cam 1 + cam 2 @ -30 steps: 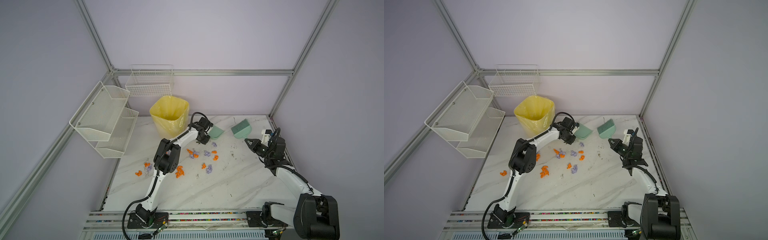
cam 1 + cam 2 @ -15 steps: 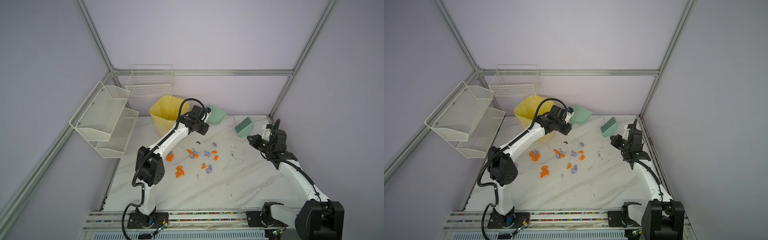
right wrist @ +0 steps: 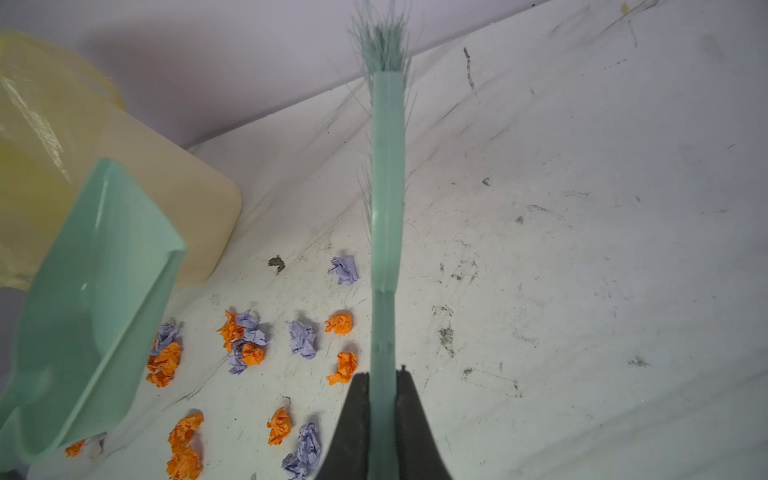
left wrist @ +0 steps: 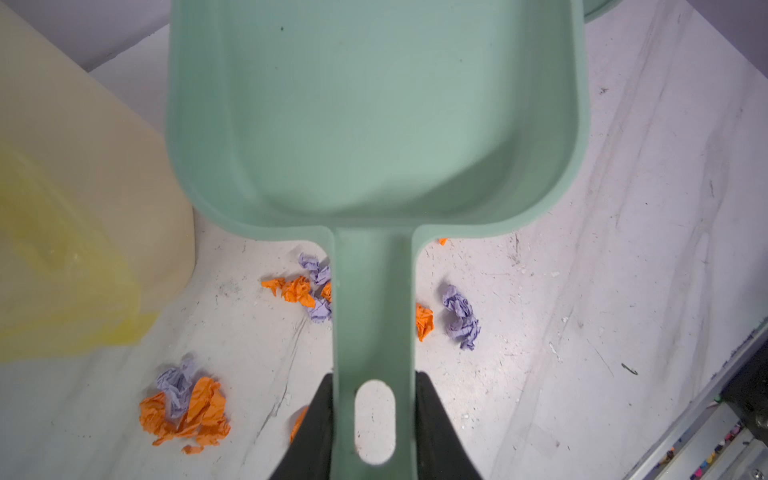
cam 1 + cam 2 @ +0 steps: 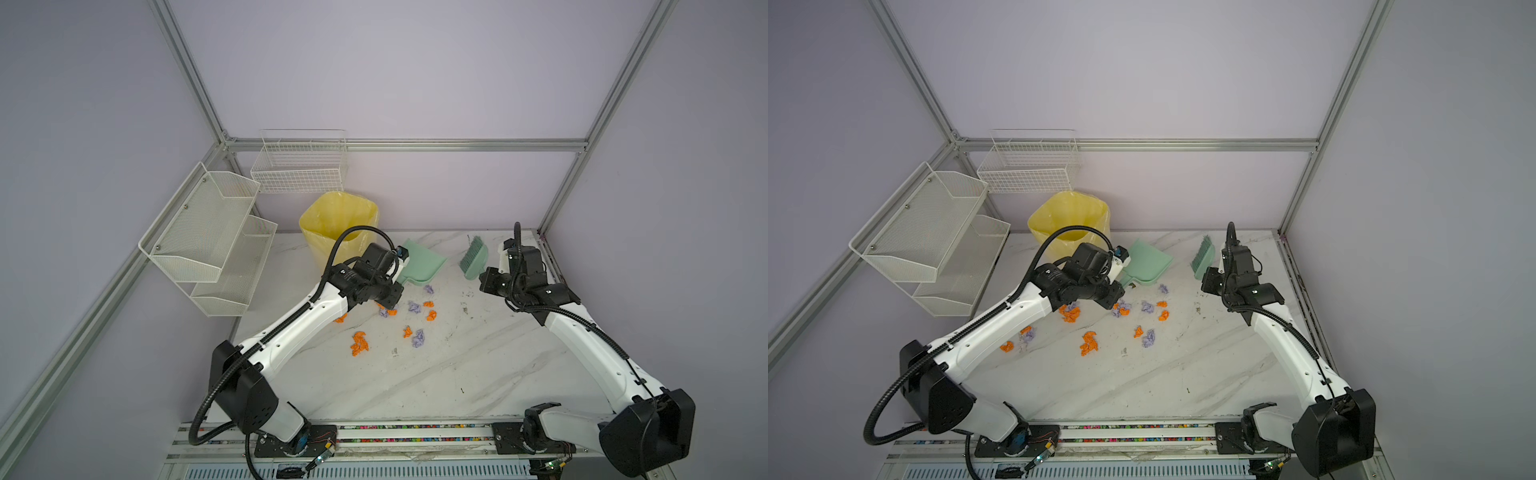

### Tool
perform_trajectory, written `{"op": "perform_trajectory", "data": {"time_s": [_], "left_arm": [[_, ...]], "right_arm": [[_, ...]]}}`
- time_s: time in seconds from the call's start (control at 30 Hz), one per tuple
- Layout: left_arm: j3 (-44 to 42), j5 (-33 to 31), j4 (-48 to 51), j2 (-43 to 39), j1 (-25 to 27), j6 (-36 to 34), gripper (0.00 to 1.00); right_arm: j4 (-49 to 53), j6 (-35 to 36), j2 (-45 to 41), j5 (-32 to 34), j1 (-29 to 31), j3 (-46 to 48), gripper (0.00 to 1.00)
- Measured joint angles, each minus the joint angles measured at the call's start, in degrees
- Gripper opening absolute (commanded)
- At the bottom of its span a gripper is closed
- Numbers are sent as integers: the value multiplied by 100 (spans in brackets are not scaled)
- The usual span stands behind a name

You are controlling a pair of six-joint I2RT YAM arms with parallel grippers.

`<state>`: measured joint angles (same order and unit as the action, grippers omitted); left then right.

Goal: Sweep away the paper scraps from the table
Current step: 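Lower the green dustpan by the scraps with left gripper while right brings brush, then sweep the paper scraps with the brush toward the dustpan held by the left gripper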

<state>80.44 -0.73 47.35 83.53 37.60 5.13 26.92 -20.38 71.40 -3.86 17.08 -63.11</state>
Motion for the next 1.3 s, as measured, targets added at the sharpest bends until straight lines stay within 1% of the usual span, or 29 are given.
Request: {"op": "perform_trajectory", "data": {"time_s": [0.1,0.2,0.3,0.4,0.6,0.77,0.97,1.1,1.3], "left_arm": [[-387,-55,96,-638,55,177,0],[-686,-107,192,-1047,120,367,0],[-933,-140,334,-1207,234,590,0],[-1191,-188,472,-1252,396,791,0],[-1563,-271,750,-1296,706,1158,0],[-1609,-282,1104,-1338,933,1436,0],[-1609,-273,1545,-1578,1180,1816,0],[-1694,-271,1622,-1703,1484,2155,0],[-2094,-273,1578,-1598,2035,2804,0]], "right_arm": [[216,57,251,306,330,-245,0],[391,61,461,546,730,-328,0],[656,63,601,726,1075,-391,0],[846,76,658,817,1261,-431,0],[966,120,649,907,1283,-382,0],[1021,208,649,901,1283,-275,0],[1161,352,649,905,1283,-273,0],[1174,435,649,901,1309,-273,0],[1231,459,649,890,1438,-278,0]]}}
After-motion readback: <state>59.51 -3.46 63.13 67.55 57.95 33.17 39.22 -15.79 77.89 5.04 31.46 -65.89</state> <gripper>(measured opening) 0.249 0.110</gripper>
